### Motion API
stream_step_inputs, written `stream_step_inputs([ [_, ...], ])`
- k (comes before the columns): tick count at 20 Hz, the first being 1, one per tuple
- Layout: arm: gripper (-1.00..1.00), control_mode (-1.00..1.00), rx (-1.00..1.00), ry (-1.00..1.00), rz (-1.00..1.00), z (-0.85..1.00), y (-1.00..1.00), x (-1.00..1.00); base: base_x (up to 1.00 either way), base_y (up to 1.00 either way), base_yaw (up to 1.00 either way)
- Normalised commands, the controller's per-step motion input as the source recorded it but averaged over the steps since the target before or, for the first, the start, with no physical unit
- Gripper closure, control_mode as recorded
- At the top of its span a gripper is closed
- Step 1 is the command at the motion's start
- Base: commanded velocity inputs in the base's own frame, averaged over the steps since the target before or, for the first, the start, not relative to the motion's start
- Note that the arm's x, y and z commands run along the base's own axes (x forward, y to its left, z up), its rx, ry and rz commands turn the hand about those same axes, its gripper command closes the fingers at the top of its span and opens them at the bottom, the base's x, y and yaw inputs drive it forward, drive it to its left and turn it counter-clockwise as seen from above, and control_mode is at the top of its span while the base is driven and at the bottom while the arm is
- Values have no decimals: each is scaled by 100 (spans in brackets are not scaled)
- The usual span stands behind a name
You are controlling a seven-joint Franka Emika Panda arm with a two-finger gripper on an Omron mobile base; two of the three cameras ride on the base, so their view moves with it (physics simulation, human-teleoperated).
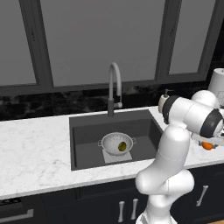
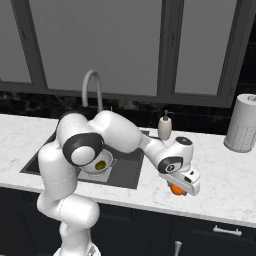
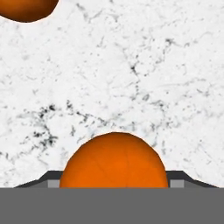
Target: Put the colander in the sink, put the tangerine, kiwi, orange in the colander, and turn on the sink faucet and pour water over the colander.
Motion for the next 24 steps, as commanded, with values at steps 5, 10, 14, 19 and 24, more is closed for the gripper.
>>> stream_step_inputs([
  [5, 100, -100, 0, -1, 0, 24, 0, -1, 0, 0, 0],
  [10, 100, -100, 0, -5, 2, 26, 39, 0, 0, 0, 0],
  [14, 100, -100, 0, -6, 6, 12, 73, 1, 0, 0, 0],
  [19, 100, -100, 0, -1, 7, 9, 85, 13, 0, 0, 0],
  [24, 100, -100, 1, 0, 9, 3, 81, 23, 0, 0, 0],
])
